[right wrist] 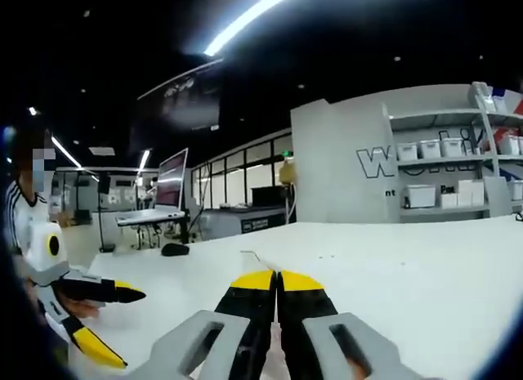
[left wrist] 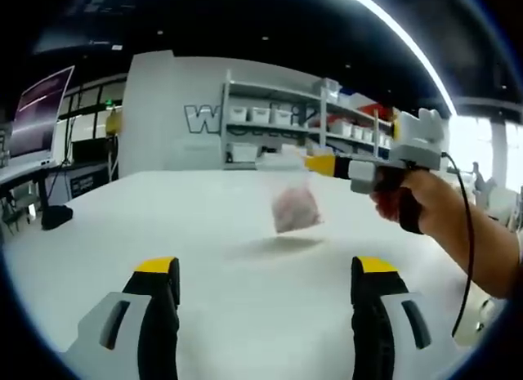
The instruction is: Open the resealable bag by pulling the two sides of the seal apart until the entire bag opening is separated and visibly accessible.
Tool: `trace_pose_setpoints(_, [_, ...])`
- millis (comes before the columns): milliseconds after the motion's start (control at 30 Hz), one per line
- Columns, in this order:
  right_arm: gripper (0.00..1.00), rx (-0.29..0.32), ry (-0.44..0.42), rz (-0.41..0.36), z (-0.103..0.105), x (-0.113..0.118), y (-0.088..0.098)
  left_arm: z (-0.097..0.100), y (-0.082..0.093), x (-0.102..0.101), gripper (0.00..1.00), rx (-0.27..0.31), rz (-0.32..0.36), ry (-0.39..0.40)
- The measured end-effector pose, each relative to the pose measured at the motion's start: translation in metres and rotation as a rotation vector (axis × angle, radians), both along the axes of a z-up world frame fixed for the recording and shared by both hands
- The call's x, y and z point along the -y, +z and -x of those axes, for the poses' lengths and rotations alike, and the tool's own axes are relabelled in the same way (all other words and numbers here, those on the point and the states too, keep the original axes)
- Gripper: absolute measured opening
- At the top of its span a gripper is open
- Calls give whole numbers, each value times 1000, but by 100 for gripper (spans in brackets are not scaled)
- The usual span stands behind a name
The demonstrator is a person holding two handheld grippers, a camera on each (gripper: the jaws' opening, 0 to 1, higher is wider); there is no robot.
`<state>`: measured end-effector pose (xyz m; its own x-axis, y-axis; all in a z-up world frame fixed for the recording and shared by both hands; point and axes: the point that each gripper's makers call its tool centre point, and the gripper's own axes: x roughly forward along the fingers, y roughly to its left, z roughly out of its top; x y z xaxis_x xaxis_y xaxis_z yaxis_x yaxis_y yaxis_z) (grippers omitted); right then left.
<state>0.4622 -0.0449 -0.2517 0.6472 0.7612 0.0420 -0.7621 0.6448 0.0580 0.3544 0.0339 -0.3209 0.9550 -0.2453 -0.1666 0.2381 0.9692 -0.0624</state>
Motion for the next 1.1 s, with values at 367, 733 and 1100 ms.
trace_pose_setpoints(367, [0, -1, 18, -32, 17, 4, 4, 0, 0, 2, 85, -4, 15, -9])
trace_pose_setpoints(733, [0, -28, 37, -53, 34, 4, -3, 2, 1, 3, 84, -8, 26, -16])
trace_pose_setpoints(1100, [0, -44, 59, -76, 51, 3, -4, 4, 4, 4, 82, -3, 40, -21])
